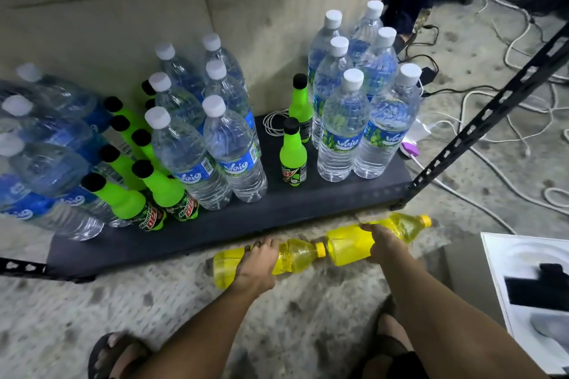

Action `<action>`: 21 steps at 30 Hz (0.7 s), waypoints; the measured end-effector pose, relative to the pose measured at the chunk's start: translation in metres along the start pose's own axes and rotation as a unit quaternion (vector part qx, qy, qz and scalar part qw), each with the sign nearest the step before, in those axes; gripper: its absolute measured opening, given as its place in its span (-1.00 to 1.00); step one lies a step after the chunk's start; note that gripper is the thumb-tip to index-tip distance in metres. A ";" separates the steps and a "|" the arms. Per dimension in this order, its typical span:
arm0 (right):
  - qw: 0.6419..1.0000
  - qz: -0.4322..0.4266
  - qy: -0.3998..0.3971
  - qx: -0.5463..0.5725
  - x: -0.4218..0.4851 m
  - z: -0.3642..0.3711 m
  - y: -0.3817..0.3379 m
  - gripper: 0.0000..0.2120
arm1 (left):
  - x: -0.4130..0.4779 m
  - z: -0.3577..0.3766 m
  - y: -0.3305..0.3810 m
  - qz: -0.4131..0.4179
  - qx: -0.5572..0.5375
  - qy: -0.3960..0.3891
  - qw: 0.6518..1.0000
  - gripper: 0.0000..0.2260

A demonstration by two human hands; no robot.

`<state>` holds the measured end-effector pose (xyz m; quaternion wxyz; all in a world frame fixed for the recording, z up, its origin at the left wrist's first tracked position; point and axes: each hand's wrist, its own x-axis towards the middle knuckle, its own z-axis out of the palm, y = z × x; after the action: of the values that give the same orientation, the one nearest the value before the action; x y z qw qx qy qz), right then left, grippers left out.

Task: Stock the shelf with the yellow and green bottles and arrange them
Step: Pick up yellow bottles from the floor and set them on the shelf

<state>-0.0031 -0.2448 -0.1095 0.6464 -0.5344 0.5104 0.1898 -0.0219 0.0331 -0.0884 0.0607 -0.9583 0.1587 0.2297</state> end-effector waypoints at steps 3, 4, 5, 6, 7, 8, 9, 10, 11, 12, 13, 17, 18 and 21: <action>0.999 0.044 0.005 -0.002 -0.010 0.002 0.012 -0.47 | -0.015 -0.002 -0.006 0.008 -0.046 0.014 0.999 -0.42; 0.998 0.056 0.033 -0.002 -0.017 0.005 0.014 -0.37 | -0.021 -0.003 -0.009 0.003 -0.065 0.016 0.998 -0.40; 0.996 0.066 0.058 0.004 -0.026 0.007 0.016 -0.27 | -0.027 -0.002 -0.012 -0.001 -0.081 0.022 0.996 -0.38; 0.995 0.050 0.086 0.016 -0.032 0.010 0.018 -0.18 | -0.034 -0.002 -0.016 -0.009 -0.097 0.027 0.995 -0.37; 0.992 0.031 0.116 0.034 -0.038 0.013 0.021 -0.13 | -0.040 -0.002 -0.019 -0.020 -0.114 0.031 0.993 -0.35; 0.989 0.002 0.137 0.049 -0.044 0.014 0.026 -0.10 | -0.048 -0.004 -0.022 -0.036 -0.136 0.034 0.989 -0.33; 0.987 -0.019 0.149 0.051 -0.052 0.015 0.031 -0.10 | -0.055 -0.005 -0.024 -0.050 -0.157 0.038 0.986 -0.31; 0.986 -0.043 0.155 0.041 -0.059 0.016 0.036 -0.13 | -0.062 -0.008 -0.025 -0.060 -0.174 0.042 0.982 -0.29; 0.985 -0.067 0.158 0.021 -0.067 0.015 0.040 -0.17 | -0.070 -0.012 -0.025 -0.068 -0.188 0.050 0.979 -0.28; 0.981 -0.098 0.166 -0.010 -0.076 0.014 0.042 -0.21 | -0.078 -0.017 -0.025 -0.076 -0.203 0.059 0.974 -0.28; 0.975 -0.128 0.174 -0.045 -0.086 0.012 0.042 -0.24 | -0.085 -0.022 -0.025 -0.084 -0.220 0.071 0.969 -0.29; 0.948 -0.248 0.172 -0.099 -0.126 0.005 0.031 -0.26 | -0.116 -0.057 -0.022 -0.109 -0.301 0.116 0.940 -0.33; 0.941 -0.274 0.170 -0.101 -0.138 0.003 0.025 -0.25 | -0.123 -0.069 -0.020 -0.111 -0.313 0.133 0.934 -0.35; 0.919 -0.340 0.166 -0.115 -0.184 -0.005 0.003 -0.24 | -0.146 -0.110 -0.017 -0.107 -0.327 0.192 0.919 -0.41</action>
<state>-0.0827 -0.1926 0.0478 0.5122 -0.7699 0.3731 -0.0756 -0.0930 0.0683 0.0772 -0.2641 -0.9616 -0.0201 0.0721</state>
